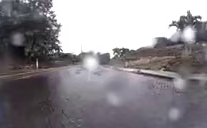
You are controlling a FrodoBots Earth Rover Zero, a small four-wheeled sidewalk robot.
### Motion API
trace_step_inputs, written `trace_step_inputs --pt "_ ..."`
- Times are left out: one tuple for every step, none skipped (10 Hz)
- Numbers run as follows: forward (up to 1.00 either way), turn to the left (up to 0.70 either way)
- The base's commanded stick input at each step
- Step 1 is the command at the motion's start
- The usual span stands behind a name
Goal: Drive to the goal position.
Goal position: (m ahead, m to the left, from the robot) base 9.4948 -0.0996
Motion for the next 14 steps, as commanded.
trace_step_inputs --pt "0.85 0.00" --pt "0.85 0.00" --pt "0.85 0.00" --pt "0.85 0.00" --pt "0.88 0.00" --pt "1.00 0.00" --pt "1.00 0.00" --pt "1.00 0.00" --pt "1.00 0.00" --pt "1.00 0.00" --pt "1.00 0.00" --pt "1.00 0.00" --pt "1.00 0.00" --pt "1.00 0.00"
